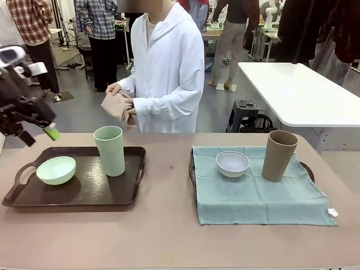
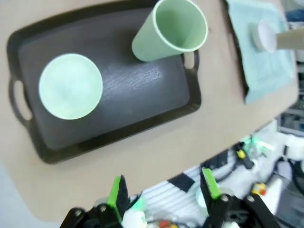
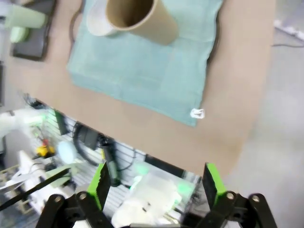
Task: Set up a tray with a mat and arrange the tableware.
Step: Pick up the Picnic Bowl and Reusable plastic cup from the Handle tray in front of the human's position and hold them in the air.
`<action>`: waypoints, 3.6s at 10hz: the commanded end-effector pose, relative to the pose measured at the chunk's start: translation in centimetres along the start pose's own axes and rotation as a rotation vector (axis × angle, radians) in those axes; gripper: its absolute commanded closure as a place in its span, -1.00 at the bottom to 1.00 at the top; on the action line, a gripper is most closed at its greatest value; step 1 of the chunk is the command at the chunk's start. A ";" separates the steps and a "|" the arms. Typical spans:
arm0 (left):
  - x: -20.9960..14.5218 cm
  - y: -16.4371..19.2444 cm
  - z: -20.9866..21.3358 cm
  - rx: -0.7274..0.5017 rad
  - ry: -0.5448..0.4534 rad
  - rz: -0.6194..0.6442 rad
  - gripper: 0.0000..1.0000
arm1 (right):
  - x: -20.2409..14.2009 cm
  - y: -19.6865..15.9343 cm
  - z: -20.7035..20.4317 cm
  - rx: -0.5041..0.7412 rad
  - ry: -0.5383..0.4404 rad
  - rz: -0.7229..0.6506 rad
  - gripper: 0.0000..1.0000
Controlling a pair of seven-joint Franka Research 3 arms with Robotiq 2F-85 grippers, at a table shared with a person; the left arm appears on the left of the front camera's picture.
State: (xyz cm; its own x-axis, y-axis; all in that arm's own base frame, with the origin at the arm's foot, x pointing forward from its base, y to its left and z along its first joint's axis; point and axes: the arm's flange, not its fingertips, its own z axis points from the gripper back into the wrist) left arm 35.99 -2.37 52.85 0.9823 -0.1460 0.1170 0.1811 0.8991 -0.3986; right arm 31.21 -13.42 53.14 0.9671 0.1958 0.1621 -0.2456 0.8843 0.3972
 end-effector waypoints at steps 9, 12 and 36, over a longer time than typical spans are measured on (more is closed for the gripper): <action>-6.9 15.8 2.1 -0.491 -0.284 0.098 -0.62 | -7.9 -13.7 4.9 0.583 -0.172 -0.167 -1.00; -9.0 17.6 2.6 -0.550 -0.357 0.175 -0.62 | -10.7 -15.7 5.3 0.632 -0.231 -0.198 -1.00; -9.8 18.3 4.8 -0.525 -0.370 0.219 -0.62 | -11.7 -15.4 4.1 0.626 -0.205 -0.212 -1.00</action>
State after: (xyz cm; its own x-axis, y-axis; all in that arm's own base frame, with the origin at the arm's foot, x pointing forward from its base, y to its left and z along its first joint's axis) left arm 29.53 17.38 48.72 0.9371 0.2538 0.2398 0.0599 0.5597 -0.8265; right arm 23.47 -30.95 48.82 0.9819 -0.0896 0.1667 -0.1051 0.4743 0.8741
